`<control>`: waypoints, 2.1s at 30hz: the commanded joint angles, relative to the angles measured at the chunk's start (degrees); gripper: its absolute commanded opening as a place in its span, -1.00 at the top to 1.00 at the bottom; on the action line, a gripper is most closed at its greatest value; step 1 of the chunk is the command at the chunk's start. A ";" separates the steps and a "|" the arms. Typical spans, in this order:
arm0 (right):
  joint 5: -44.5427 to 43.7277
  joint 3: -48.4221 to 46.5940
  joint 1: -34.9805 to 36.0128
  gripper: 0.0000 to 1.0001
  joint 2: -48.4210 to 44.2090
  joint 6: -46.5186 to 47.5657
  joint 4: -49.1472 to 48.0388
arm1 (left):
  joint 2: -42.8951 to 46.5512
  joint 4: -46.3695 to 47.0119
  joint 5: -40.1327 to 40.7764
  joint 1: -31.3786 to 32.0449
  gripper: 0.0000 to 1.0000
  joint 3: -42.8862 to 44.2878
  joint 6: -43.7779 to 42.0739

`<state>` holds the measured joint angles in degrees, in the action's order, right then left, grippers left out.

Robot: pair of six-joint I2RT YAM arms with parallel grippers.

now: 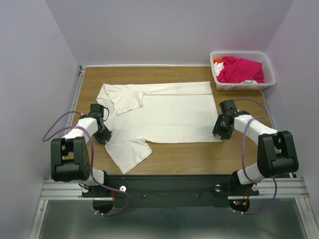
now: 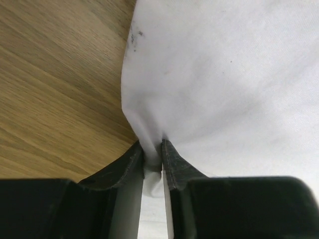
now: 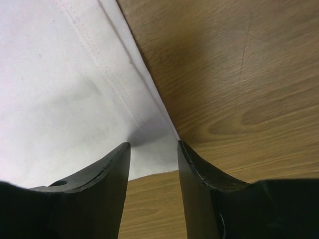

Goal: Fold and stack the t-shirts
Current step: Fold the tshirt

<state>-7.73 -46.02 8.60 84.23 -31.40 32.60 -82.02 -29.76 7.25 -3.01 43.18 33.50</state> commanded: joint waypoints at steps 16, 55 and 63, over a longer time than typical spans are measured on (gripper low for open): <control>-2.04 2.95 -0.51 0.03 -4.60 -2.53 2.82 | 1.95 -0.65 -0.13 -0.16 0.80 -0.73 -1.42; -5.02 -13.13 -2.10 0.99 0.23 2.48 5.54 | 5.38 -3.38 -2.76 -3.94 1.00 6.30 -4.75; -3.79 -18.31 -2.80 0.99 4.62 4.15 5.46 | 1.78 -3.73 -4.61 -4.73 1.00 11.31 -5.55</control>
<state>-10.09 -60.47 6.70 87.79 -29.15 37.82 -79.02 -32.62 1.98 -6.94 50.94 29.41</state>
